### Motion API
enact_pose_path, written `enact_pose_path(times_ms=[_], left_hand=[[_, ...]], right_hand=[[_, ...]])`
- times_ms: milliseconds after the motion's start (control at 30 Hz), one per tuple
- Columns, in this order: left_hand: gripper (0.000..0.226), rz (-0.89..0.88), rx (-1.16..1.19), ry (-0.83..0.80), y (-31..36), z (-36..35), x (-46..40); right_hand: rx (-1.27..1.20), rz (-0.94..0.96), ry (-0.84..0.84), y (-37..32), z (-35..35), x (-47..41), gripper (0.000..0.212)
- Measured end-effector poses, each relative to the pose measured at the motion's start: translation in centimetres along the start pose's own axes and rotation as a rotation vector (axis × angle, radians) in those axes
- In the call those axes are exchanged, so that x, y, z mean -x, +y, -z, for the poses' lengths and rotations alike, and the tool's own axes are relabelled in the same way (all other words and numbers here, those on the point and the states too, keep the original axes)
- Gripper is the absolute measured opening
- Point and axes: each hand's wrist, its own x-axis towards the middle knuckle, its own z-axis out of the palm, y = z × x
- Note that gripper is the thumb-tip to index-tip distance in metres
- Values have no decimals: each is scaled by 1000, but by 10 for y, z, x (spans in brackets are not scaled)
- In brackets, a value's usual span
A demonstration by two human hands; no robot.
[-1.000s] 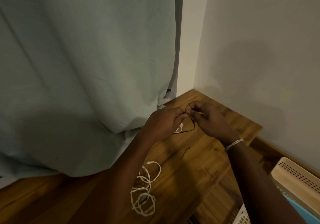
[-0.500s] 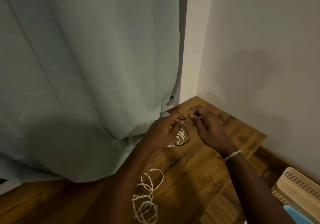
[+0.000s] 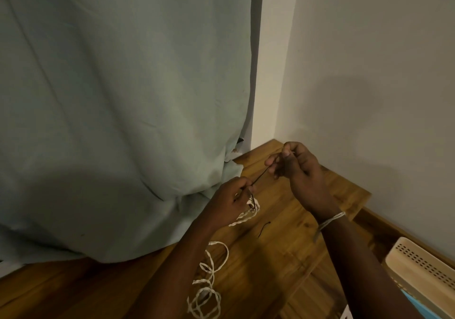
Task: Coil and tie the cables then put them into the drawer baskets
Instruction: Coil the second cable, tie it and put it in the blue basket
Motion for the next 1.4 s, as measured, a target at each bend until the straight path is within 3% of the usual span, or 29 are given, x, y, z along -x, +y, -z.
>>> enact_pose_path(times_ms=[400,633,867,1100,1400], left_hand=[[23,21,64,50,-6,-12,9],[16,19,151,98,-7,-14,7],[19,11,209,151,-5,-22,16],[18,-32,169,273,-4,-27,18],[24,-148,113,260,-7,-21,17]], right_hand=[[62,73,171,-22,4,-10,26],[-17,-4,286,-26,4,-15,29],[-177,-164,281,-31,3,-16,26],[-232,-188,310,-40,-4,-15,25],[-223,-170,266,-55,7,-15,24]])
